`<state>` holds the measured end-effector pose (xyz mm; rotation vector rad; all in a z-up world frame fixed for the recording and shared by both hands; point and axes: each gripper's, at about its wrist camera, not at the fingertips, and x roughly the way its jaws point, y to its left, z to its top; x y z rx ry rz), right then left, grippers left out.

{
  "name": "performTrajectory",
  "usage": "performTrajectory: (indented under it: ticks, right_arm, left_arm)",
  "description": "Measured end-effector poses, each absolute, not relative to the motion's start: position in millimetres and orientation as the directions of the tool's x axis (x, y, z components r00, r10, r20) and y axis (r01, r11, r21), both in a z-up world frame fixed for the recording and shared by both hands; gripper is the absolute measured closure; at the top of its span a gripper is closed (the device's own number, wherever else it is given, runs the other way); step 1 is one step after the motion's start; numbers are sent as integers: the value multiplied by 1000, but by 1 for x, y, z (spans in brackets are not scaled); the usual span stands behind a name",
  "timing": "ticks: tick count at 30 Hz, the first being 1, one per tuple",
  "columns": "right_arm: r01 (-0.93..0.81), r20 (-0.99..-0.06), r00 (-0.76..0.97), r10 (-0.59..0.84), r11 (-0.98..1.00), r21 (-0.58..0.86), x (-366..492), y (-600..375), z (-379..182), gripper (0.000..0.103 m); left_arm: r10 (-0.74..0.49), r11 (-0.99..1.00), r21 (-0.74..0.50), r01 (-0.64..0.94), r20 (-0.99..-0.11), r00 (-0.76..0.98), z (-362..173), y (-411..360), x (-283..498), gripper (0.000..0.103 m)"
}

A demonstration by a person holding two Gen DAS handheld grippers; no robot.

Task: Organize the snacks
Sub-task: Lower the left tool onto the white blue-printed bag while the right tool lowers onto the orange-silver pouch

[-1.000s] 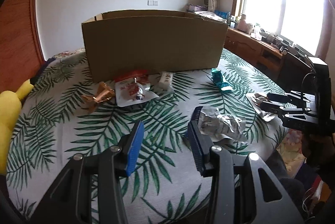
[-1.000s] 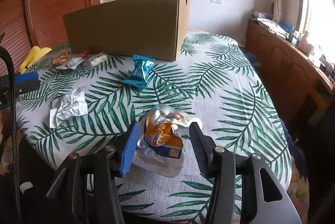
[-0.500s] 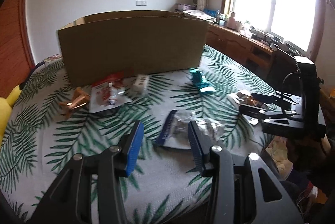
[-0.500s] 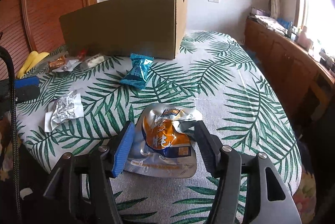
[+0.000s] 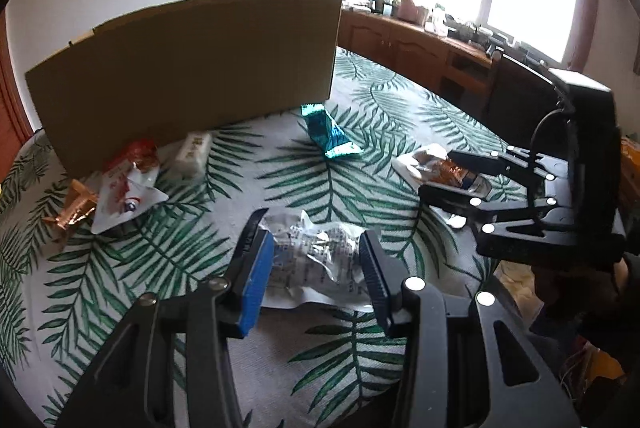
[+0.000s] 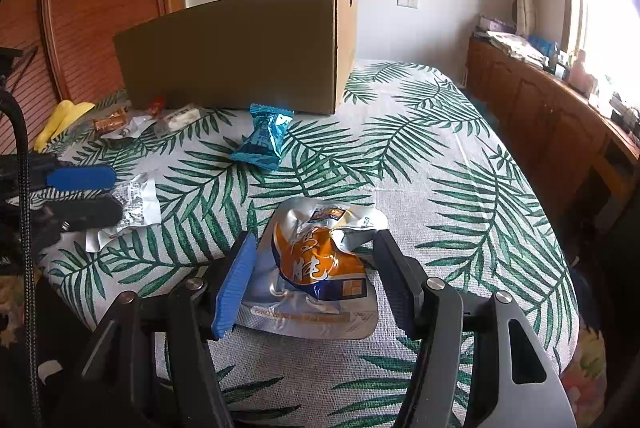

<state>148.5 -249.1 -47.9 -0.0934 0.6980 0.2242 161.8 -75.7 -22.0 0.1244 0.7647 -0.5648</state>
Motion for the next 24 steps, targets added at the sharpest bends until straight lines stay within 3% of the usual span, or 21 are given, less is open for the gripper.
performTrajectory:
  ticks: [5,9,16,24]
  right_arm:
    - [-240,-644,744,178,971,-9,147,-250,-48,41]
    - [-241,-644,744,179,970,-9,147,-249,-48,41]
    - [-243,-645,742,180,970,-9,147,-249,-48,40]
    - [-246,-645,742,183,969,-8,147,-249,-48,40]
  left_arm:
    - [-417,849,-62,526,-691,591,-23,-81,163,51]
    - [-376,862,-23,506,-699,608,-26,-82,166,33]
    - [-381,866,-46,497,-705,598,-30,-78,173,25]
    - [-417,862,-122,492,-723,551,-32,-71,179,25]
